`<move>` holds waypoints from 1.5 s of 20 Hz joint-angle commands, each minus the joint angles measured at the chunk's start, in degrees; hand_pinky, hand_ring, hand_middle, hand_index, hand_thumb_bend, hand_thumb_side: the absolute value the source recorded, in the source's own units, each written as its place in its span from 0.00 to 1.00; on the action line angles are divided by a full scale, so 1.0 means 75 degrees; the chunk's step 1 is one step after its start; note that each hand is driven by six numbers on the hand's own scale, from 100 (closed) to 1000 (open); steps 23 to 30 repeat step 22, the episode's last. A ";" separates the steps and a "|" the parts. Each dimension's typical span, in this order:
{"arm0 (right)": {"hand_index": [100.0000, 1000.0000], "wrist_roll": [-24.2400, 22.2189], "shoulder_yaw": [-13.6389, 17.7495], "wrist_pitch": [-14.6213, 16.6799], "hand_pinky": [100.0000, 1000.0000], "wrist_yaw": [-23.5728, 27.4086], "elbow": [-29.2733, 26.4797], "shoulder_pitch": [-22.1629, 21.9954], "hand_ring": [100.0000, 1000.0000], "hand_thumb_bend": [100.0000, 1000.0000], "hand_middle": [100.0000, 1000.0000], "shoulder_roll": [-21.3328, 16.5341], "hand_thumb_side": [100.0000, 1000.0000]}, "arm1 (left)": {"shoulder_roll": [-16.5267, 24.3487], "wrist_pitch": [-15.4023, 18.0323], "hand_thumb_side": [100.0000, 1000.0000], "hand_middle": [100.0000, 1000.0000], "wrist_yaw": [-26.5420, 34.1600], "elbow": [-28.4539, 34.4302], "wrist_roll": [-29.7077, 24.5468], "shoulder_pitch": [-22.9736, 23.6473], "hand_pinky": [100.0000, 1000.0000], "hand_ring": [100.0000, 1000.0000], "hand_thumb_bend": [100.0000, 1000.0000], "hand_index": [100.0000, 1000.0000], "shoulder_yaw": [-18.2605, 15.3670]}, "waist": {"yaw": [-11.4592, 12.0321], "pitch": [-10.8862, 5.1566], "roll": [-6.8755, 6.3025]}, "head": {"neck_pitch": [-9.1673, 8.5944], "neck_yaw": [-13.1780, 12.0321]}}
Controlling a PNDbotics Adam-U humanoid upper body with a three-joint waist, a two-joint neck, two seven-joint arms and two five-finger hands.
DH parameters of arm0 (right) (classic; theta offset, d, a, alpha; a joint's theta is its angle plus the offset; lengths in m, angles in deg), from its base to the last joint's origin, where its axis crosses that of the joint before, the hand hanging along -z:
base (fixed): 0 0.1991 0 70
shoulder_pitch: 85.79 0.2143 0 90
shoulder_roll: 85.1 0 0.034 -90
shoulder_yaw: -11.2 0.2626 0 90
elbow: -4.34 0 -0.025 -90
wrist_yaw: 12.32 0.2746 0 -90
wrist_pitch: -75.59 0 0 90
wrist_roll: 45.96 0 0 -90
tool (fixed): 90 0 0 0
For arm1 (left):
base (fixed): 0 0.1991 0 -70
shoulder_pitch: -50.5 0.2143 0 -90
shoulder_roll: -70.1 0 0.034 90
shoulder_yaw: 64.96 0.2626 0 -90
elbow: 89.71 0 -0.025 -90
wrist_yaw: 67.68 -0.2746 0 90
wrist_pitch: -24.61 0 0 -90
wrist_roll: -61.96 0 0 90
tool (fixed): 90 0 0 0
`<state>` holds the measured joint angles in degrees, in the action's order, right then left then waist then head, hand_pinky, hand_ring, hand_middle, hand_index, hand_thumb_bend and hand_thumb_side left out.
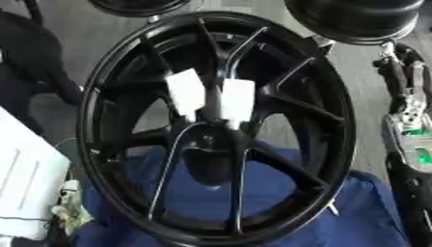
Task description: Pull the pin out of the wheel hub.
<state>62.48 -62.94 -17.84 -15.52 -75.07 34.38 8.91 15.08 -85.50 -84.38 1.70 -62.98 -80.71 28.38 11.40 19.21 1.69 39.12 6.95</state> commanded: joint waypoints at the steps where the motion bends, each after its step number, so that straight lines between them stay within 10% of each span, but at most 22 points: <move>1: 0.74 0.0007 0.0027 -0.0007 0.76 0.0061 -0.0106 0.0087 0.65 0.00 0.66 -0.0211 0.60 | 0.0245 -0.0229 1.00 0.74 -0.0014 -0.0015 0.0249 -0.0080 0.77 0.75 0.06 0.80 -0.0226 | 0.0015 -0.0144 -0.0020 | -0.0049 -0.0010; 9: 0.74 0.0034 0.0031 -0.0003 0.76 0.0079 -0.0105 0.0097 0.65 0.00 0.65 -0.0204 0.59 | -0.0011 -0.0593 0.72 0.66 0.1070 0.0147 0.2188 0.0025 0.69 0.67 0.00 0.69 -0.0479 | 0.0018 -0.0140 0.0005 | -0.0027 -0.0002; 18: 0.74 0.0357 0.0094 0.0091 0.76 0.0279 -0.0188 0.0154 0.65 0.00 0.65 -0.0103 0.58 | -0.1498 0.1362 0.78 0.63 0.5016 0.0514 0.6295 0.0962 0.65 0.64 0.00 0.68 -0.0658 | -0.0028 -0.0104 0.0154 | -0.0080 0.0009; 30: 0.74 0.0481 0.0107 0.0149 0.76 0.0370 -0.0216 0.0178 0.65 0.00 0.65 -0.0065 0.58 | -0.2149 0.1987 0.81 0.63 0.5496 0.0545 0.6885 0.1318 0.65 0.63 0.00 0.68 -0.0604 | -0.0030 -0.0094 0.0237 | -0.0122 -0.0034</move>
